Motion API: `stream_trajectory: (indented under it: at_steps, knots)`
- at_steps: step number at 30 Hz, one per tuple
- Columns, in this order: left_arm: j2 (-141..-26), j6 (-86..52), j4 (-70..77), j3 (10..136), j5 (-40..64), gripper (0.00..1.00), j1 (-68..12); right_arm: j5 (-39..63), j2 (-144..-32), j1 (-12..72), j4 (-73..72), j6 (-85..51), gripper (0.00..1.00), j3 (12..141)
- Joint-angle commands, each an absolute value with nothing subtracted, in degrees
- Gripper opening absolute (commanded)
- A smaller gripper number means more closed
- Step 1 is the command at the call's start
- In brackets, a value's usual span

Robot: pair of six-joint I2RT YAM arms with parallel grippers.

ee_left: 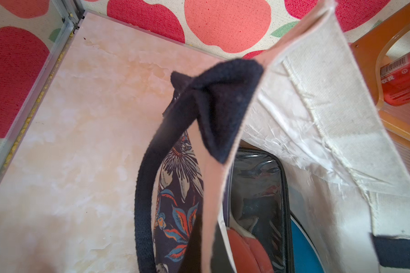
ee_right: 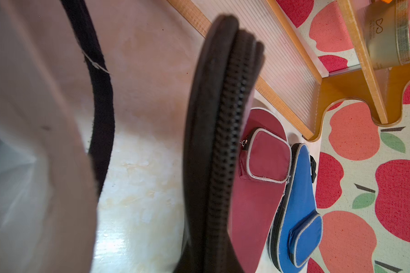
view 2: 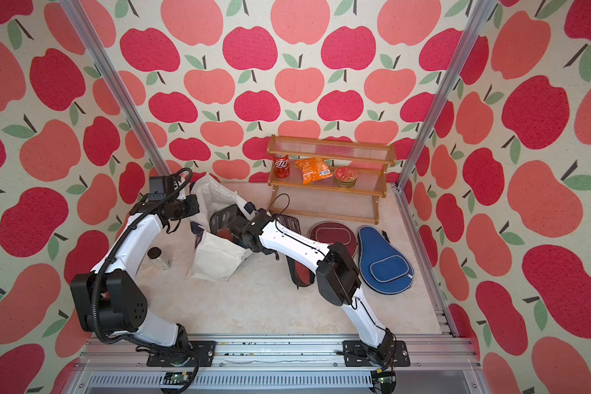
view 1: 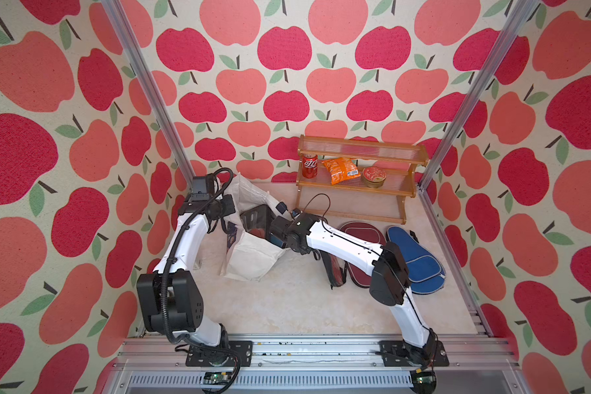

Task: Remove the ping pong set from the canvas bag
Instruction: Place the ping pong set at the center of the board.

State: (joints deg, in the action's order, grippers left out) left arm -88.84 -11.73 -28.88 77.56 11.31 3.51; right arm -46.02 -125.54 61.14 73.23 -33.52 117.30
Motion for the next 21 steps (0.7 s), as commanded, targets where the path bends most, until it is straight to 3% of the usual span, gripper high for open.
stream_trajectory:
  at_steps: [1, 6, 12, 21]
  knots:
    - [-88.15, -12.74, -30.23, 76.99, 11.67, 0.00, 3.87, -47.74, -126.28, 60.28, 74.10, -34.11, 0.12, 119.09]
    - [-88.08, -12.81, -30.19, 76.99, 12.04, 0.00, 3.87, -46.08, -126.65, 59.99, 72.79, -33.11, 0.20, 119.10]
    - [-87.83, -12.90, -30.20, 76.86, 12.13, 0.00, 3.65, -43.81, -123.87, 59.94, 66.78, -31.03, 0.49, 114.38]
    - [-87.59, -12.83, -30.22, 76.90, 12.05, 0.00, 3.69, -40.54, -122.25, 59.41, 59.95, -29.72, 0.68, 108.91]
